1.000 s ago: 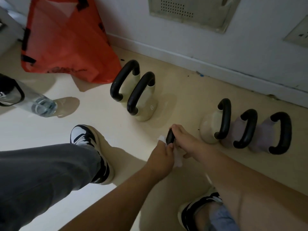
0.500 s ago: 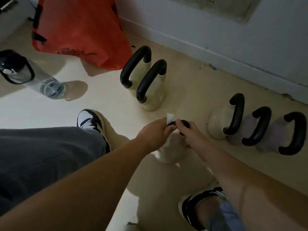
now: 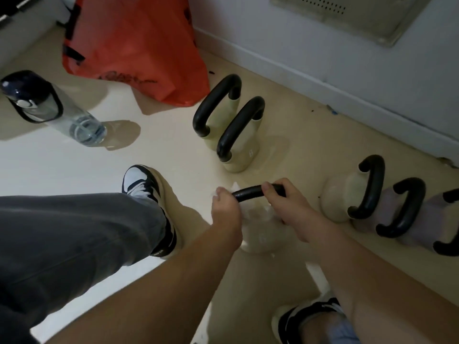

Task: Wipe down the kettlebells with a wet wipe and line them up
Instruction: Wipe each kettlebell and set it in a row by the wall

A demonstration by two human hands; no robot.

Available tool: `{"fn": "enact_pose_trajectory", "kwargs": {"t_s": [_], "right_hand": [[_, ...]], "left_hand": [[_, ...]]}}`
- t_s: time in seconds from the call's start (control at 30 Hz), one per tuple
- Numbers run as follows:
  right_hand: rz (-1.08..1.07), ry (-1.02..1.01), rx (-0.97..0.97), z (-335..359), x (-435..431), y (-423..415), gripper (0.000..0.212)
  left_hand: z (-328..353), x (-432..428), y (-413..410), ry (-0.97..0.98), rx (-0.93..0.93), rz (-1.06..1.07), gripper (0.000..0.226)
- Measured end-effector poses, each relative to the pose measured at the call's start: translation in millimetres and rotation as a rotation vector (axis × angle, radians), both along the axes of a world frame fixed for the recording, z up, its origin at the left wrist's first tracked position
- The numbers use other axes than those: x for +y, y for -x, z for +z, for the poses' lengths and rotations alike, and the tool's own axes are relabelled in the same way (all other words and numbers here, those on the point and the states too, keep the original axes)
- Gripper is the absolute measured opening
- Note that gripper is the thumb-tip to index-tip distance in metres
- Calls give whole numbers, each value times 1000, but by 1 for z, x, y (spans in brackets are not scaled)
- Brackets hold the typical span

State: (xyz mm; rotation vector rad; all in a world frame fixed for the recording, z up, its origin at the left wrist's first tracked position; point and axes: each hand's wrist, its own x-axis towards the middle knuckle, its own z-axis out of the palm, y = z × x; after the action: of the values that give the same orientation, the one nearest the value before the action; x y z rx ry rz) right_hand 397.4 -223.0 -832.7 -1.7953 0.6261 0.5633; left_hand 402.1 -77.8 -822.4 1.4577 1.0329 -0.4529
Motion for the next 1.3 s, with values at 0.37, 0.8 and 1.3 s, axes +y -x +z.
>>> {"fn": "enact_pose_trajectory", "kwargs": {"t_s": [0.37,0.8,1.3], "right_hand": [[-20,19,9,2,-6,6,38],[-66,34,15,-3,-10,11,49],[-22,17,27,-17,-12,8,36]], "left_hand": [[-12,11,-4,-496,-468,-868,49],[15,-26,-26,-729,-614,-1291,45],[25,-54,-38,-562,-461,-1388,50]]}}
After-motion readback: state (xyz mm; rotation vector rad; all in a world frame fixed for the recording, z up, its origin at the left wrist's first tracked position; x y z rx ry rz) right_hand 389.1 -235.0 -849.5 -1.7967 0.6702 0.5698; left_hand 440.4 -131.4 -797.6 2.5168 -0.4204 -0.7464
